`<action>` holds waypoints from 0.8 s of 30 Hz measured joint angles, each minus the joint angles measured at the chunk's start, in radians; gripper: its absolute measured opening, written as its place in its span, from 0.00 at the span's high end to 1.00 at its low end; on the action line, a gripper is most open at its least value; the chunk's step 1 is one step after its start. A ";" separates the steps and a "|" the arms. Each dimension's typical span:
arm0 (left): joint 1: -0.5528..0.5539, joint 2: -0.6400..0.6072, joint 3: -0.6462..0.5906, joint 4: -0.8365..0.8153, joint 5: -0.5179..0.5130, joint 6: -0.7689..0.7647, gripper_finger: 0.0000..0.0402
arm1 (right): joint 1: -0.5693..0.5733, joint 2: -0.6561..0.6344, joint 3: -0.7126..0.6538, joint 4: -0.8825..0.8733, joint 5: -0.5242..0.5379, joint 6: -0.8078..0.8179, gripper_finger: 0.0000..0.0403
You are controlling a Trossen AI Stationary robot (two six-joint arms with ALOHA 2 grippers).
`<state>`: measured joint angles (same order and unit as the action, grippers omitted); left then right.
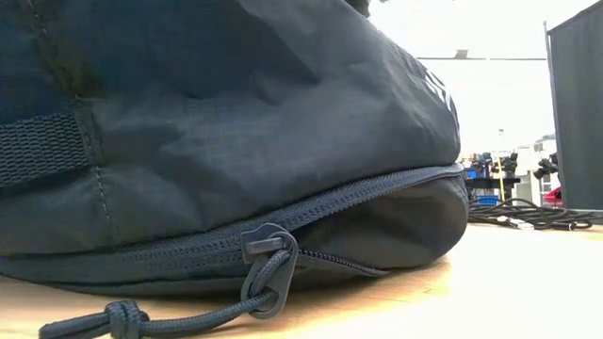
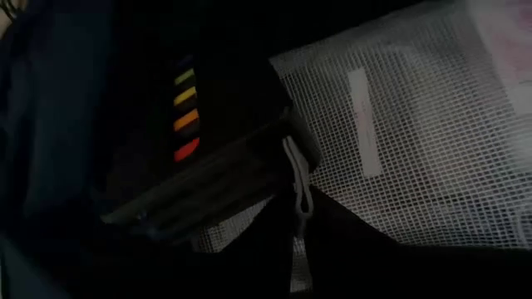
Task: Unpack backpack
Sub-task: Remove the black portable pill from the backpack
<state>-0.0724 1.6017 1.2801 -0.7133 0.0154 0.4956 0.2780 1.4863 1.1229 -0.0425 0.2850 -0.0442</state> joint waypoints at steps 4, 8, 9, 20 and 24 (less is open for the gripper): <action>-0.002 0.000 0.025 -0.017 0.000 0.016 1.00 | 0.181 0.066 0.000 0.070 0.643 -0.163 1.00; -0.002 0.000 0.042 -0.018 0.000 0.024 1.00 | 0.271 0.159 0.000 0.146 0.858 -0.189 0.99; -0.002 0.000 0.047 -0.019 -0.001 0.024 1.00 | 0.277 0.182 0.000 0.156 0.857 -0.144 0.99; -0.006 0.000 0.080 -0.023 -0.003 0.034 1.00 | 0.243 0.442 -0.001 0.289 0.882 0.126 0.75; -0.009 0.000 0.080 -0.030 -0.003 0.046 1.00 | 0.246 0.447 -0.001 0.357 0.913 0.061 0.58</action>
<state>-0.0818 1.6016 1.3602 -0.7433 0.0128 0.5416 0.5241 1.9335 1.1217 0.3140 1.1976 0.0167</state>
